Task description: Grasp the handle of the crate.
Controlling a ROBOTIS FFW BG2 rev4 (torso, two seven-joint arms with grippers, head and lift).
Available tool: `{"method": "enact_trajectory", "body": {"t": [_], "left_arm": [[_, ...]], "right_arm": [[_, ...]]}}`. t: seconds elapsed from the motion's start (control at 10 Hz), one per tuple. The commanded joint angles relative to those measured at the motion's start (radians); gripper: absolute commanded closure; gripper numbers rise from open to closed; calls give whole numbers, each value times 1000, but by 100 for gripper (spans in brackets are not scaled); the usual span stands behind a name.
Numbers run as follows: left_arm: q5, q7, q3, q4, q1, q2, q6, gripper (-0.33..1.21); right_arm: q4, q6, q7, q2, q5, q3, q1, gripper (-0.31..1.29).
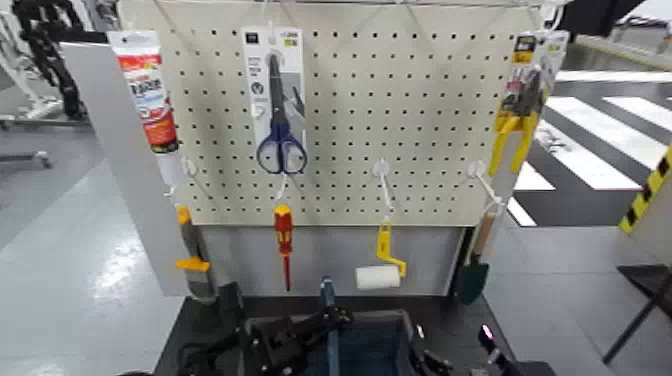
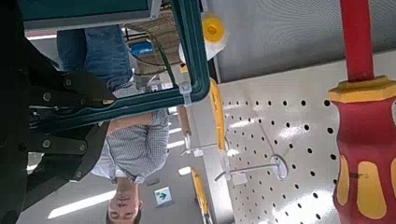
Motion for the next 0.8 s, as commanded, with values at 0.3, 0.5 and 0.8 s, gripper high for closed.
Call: {"method": "enact_trajectory", "body": {"t": [0.3,0.5,0.8], "left_arm": [[64,0,-45,-22,6,10,-6,118],[77,5,-51,-50,15,10,-3,118],[124,14,-65,-72,31,9,13,118]], "right_arm": [[5,-3,0,-3,-5,3,-3,15],[5,-2,0,-3,-5,3,-3,15],[5,-2,0,-3,-4,1,-2,15]]}}
